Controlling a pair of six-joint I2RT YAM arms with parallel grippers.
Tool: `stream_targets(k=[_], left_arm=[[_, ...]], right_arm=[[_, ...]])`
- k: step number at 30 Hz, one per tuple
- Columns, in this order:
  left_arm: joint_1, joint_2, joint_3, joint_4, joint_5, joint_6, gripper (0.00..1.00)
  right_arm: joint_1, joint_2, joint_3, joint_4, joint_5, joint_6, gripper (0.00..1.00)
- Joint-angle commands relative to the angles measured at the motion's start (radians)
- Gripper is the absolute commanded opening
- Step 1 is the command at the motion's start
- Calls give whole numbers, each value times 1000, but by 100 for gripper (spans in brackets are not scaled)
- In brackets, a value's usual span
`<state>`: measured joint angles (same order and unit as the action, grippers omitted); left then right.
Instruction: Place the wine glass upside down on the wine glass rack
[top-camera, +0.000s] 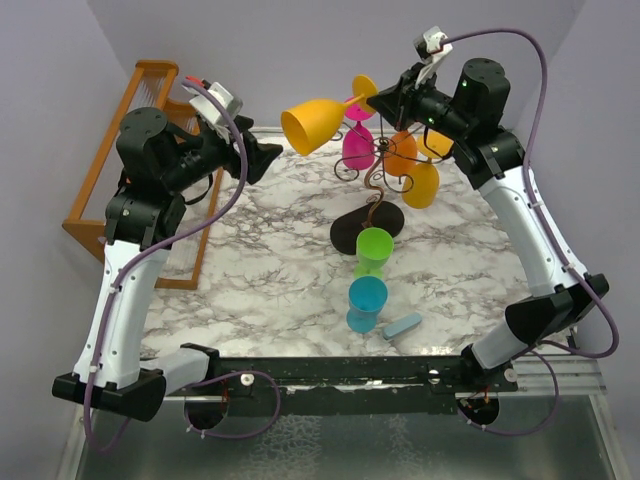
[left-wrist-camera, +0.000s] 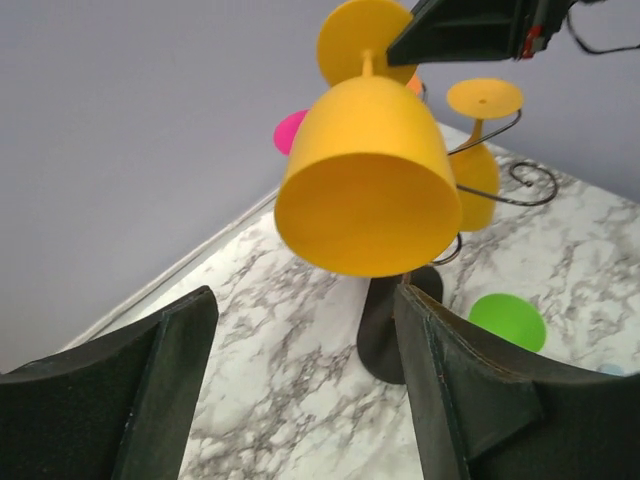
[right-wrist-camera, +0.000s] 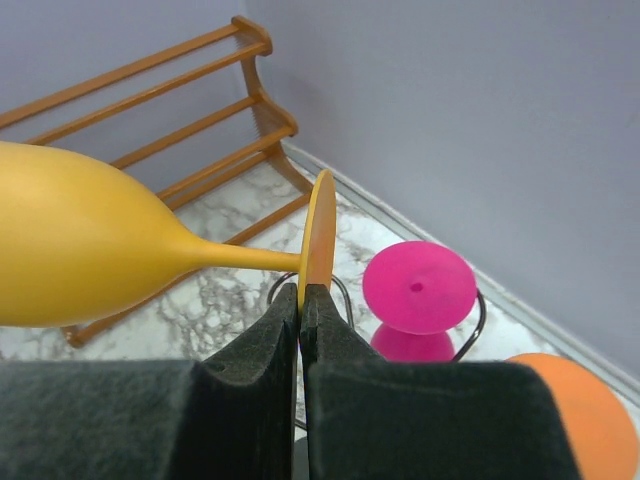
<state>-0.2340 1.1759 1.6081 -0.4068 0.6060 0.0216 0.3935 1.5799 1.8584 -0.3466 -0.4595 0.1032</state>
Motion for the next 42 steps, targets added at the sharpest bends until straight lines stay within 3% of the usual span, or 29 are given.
stream_targets(k=[1,8,13,42], left_arm=[[-1,-34,33,-103,-148,161,76],[8,-44,36,-119,-277,210,90],[19,-37,33,-103,-324,197,94],[40,-35,22,-88,-301,193,95]], right_arm=[[5,-36,32,7,37,-141,1],[16,-57,0,2,25,-278,1],[51,-72,-24,-14,55,-362,1],[240,-89,-165,38,430,-633,1]])
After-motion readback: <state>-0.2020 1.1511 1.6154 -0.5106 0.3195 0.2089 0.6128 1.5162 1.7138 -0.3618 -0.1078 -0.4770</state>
